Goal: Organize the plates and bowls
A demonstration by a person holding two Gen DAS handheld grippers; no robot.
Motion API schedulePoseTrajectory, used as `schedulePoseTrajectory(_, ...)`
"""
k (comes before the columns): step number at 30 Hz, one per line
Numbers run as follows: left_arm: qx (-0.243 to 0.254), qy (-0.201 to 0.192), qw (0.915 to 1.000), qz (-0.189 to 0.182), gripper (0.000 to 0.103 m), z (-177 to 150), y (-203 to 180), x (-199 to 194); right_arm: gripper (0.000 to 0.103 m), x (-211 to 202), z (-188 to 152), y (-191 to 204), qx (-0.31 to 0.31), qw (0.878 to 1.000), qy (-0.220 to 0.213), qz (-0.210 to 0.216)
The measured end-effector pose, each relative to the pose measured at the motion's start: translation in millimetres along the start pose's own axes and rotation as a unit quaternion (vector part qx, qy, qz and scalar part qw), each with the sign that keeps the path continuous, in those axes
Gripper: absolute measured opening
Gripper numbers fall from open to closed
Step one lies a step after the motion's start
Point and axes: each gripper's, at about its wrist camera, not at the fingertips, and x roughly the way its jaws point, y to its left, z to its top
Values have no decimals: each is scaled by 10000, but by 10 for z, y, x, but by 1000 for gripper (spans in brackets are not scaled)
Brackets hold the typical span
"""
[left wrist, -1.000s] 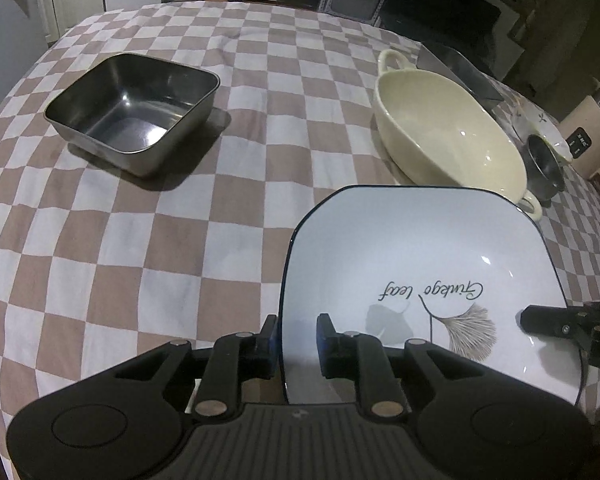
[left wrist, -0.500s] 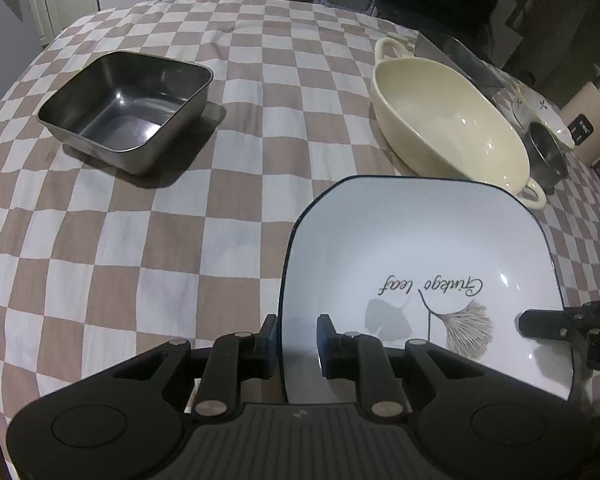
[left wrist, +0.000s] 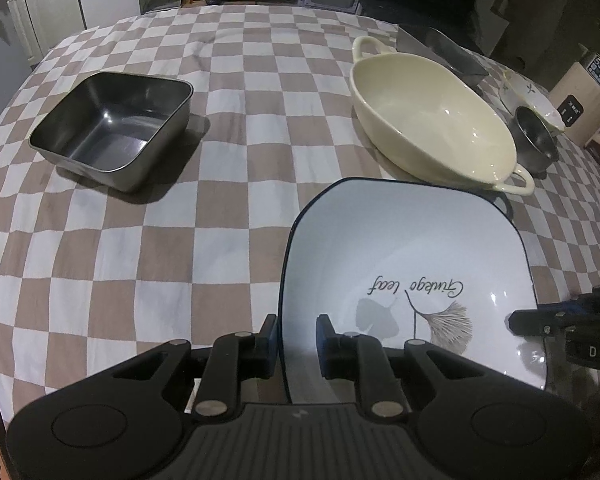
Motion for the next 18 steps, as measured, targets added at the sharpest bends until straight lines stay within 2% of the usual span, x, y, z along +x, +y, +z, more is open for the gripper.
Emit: schedulePoseTrajectory(18,-1,72,10000,17,23,21,-19,-33,15,40,9,-113,302,9994,26,147)
